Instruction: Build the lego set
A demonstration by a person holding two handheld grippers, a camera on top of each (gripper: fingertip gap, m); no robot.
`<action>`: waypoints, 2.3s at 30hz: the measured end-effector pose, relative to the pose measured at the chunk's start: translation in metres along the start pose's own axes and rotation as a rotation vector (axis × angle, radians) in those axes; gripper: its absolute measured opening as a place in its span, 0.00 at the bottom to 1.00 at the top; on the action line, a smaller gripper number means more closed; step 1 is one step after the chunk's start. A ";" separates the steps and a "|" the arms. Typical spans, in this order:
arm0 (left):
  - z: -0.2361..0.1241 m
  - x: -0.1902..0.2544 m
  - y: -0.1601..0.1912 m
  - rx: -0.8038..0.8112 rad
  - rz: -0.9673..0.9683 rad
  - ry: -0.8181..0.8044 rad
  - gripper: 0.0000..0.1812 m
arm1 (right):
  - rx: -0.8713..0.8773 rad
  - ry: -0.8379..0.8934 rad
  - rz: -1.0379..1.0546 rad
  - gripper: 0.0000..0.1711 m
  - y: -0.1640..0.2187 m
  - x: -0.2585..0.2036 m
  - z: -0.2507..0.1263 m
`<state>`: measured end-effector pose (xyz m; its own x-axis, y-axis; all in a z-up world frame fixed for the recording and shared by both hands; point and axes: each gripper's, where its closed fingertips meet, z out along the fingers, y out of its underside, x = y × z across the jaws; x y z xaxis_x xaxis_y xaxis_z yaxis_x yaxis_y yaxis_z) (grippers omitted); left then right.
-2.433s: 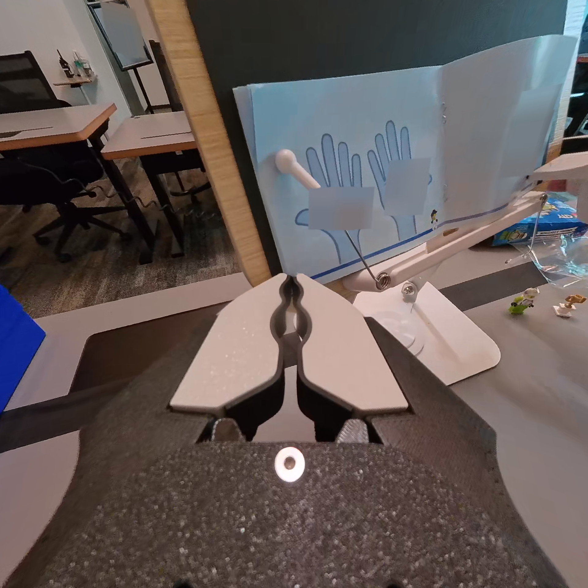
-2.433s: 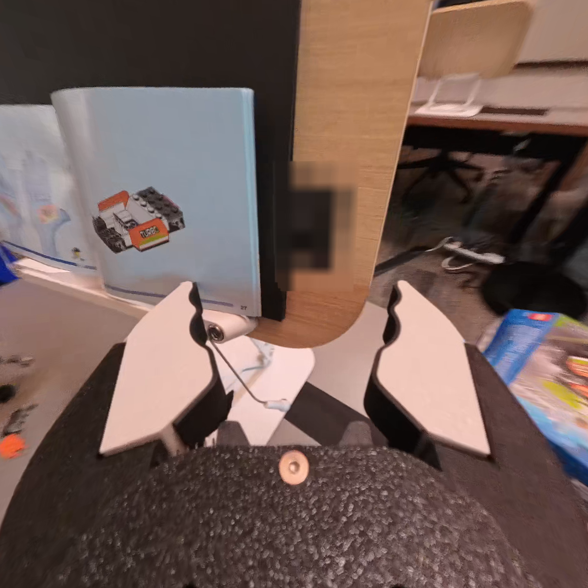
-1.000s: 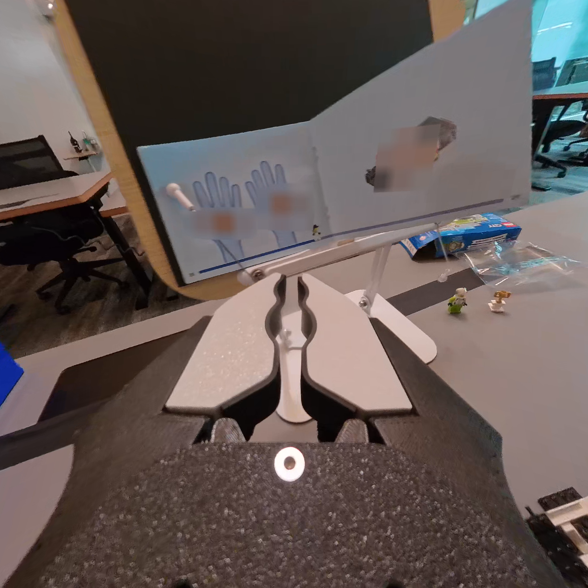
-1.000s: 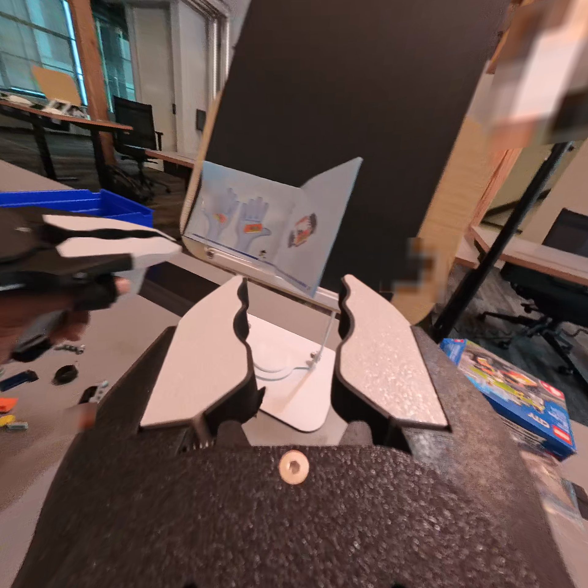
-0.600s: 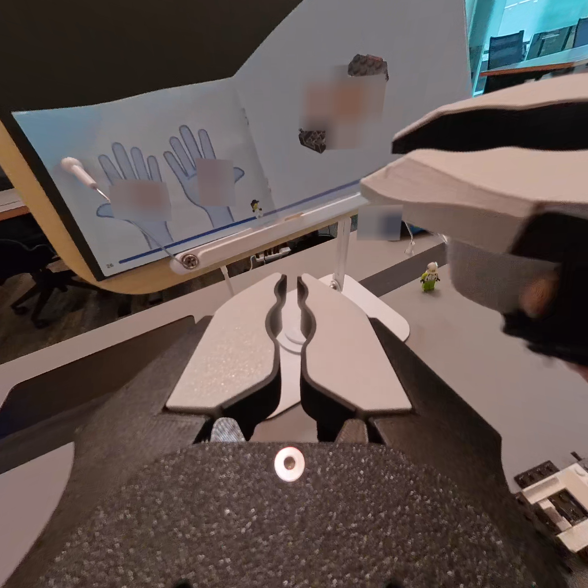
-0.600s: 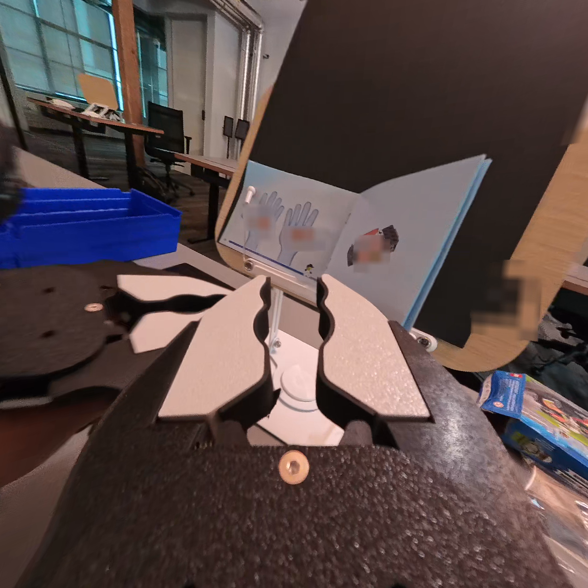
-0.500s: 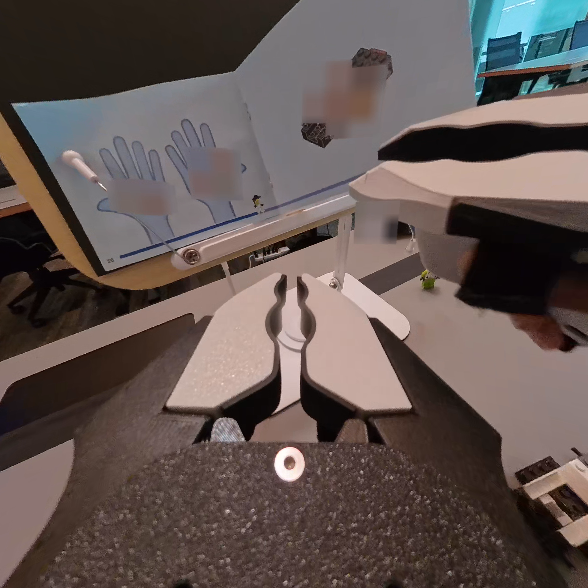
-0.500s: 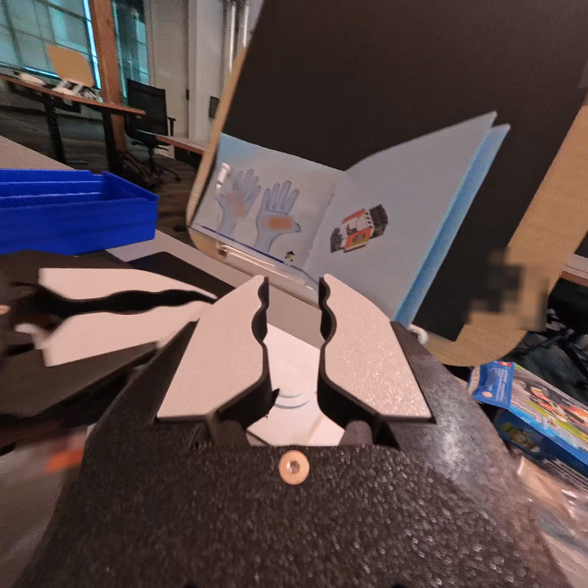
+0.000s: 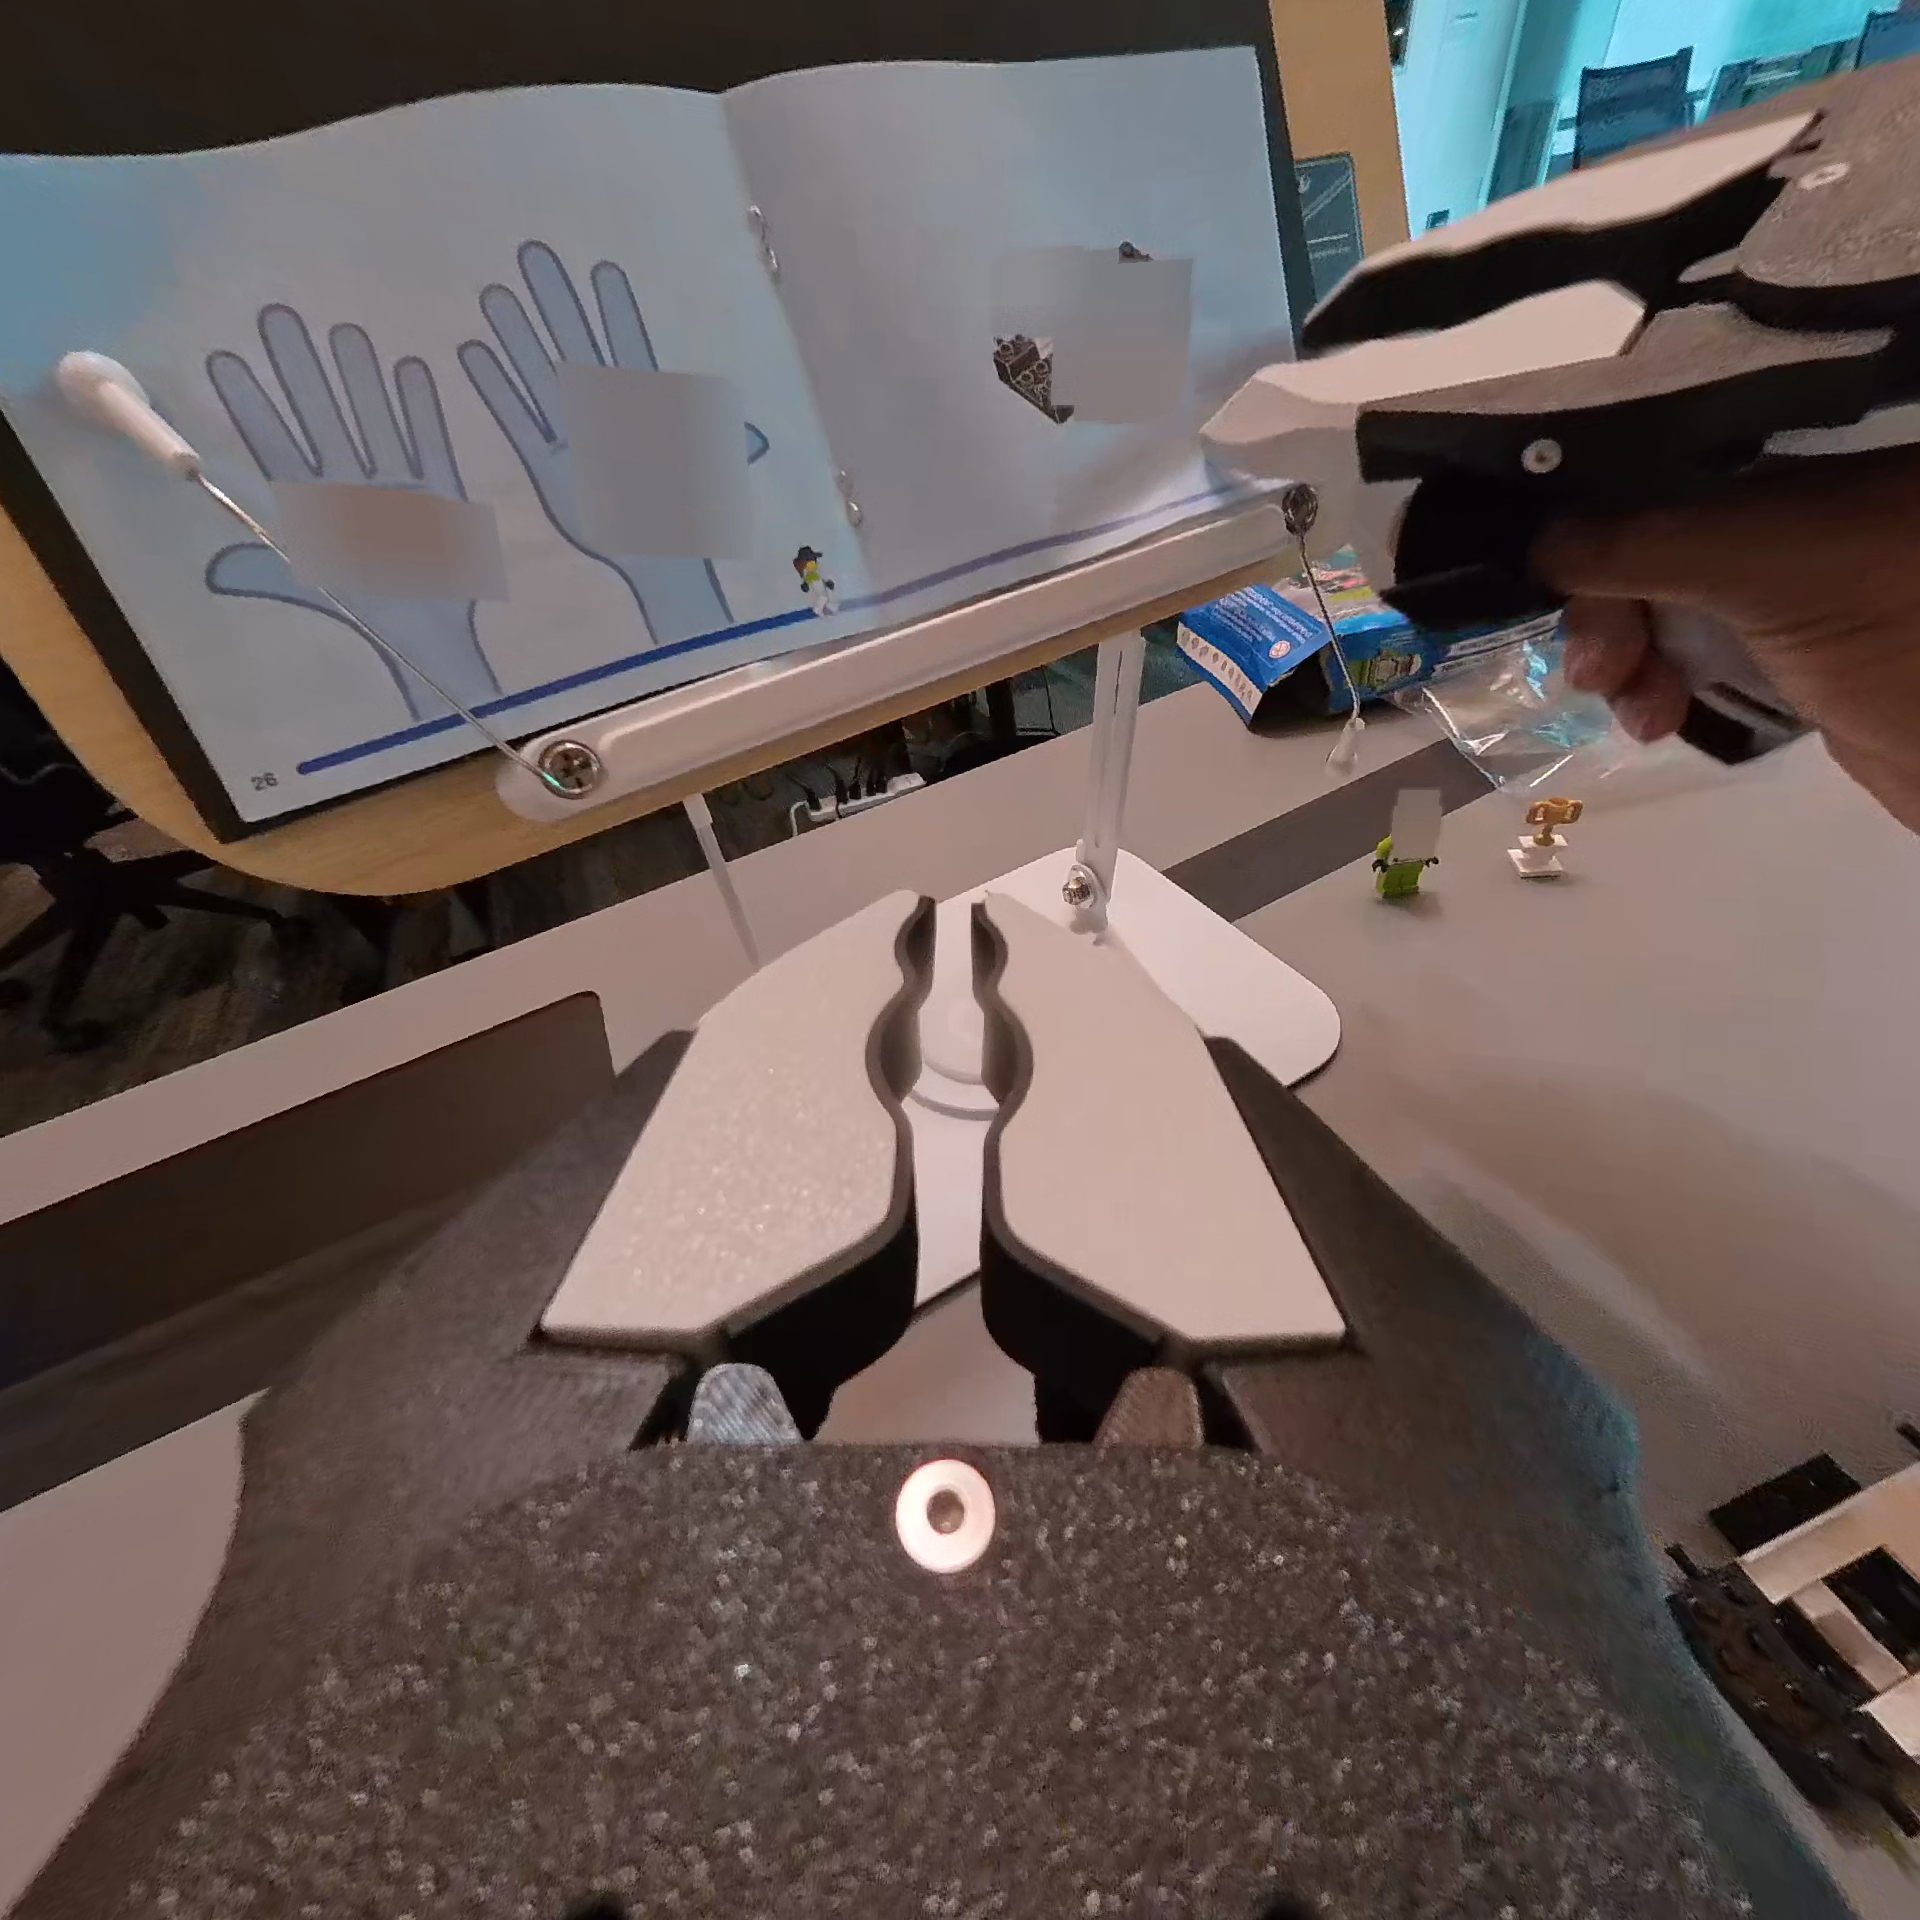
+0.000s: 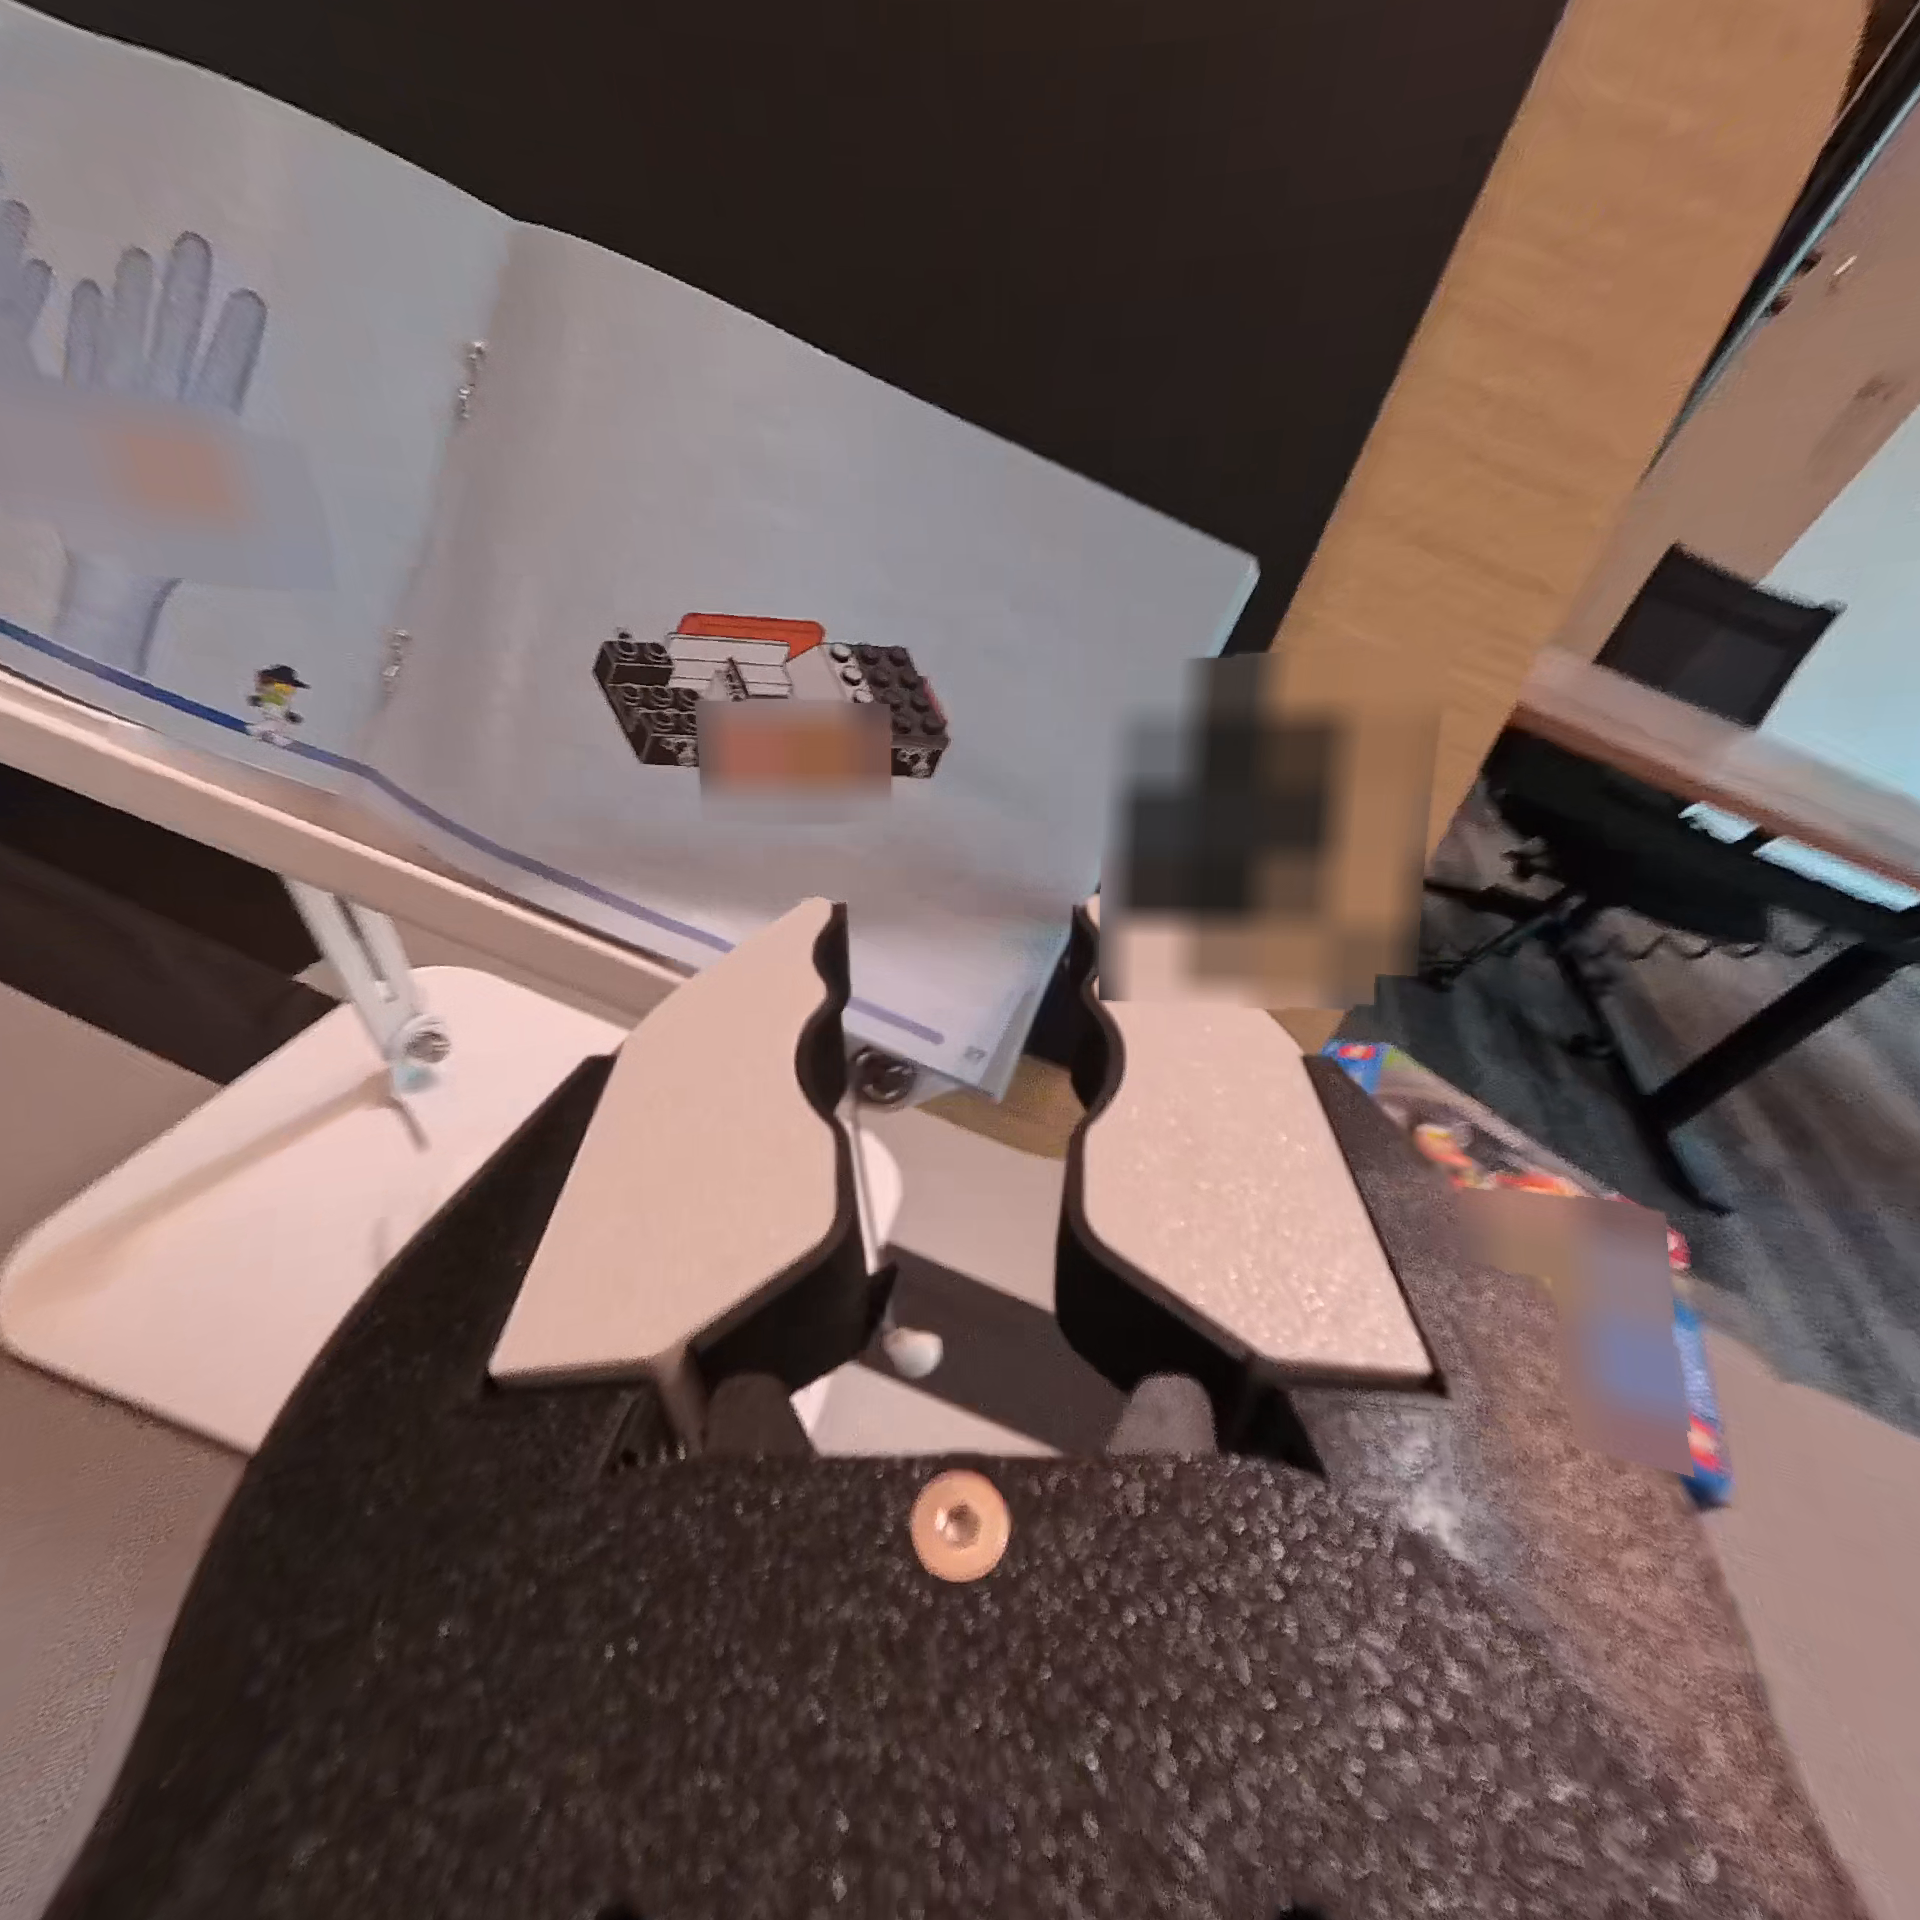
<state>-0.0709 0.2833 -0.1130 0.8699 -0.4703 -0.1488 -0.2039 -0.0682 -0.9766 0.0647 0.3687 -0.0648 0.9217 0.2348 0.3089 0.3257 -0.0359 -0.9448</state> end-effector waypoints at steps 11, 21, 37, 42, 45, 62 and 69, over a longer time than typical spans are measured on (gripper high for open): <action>0.002 0.006 0.002 0.001 0.016 0.018 0.03 | 0.089 0.058 -0.306 0.21 -0.018 0.009 0.008; 0.003 0.017 0.003 -0.002 0.050 0.045 0.04 | 0.092 0.035 -0.220 0.20 0.001 0.008 -0.006; 0.044 0.015 -0.052 0.045 0.197 -0.003 0.06 | 0.064 0.011 -0.106 0.19 0.013 0.019 -0.009; 0.088 0.005 -0.066 -0.103 0.271 -0.005 0.05 | 0.062 -0.012 -0.063 0.20 0.016 0.019 -0.010; 0.099 0.002 -0.068 -0.137 0.300 -0.019 0.01 | 0.080 -0.024 -0.008 0.20 0.015 0.024 -0.018; 0.100 0.000 -0.064 -0.122 0.395 -0.084 0.03 | 0.035 -0.596 1.658 0.15 0.069 -0.019 -0.018; 0.101 -0.001 -0.064 -0.114 0.381 -0.080 0.03 | 0.184 -0.539 1.536 0.07 0.038 0.020 -0.030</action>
<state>-0.0135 0.3765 -0.0663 0.7536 -0.4109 -0.5131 -0.5635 -0.0018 -0.8261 0.1021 0.3427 -0.0911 0.1496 0.3832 -0.9115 -0.8371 -0.4415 -0.3231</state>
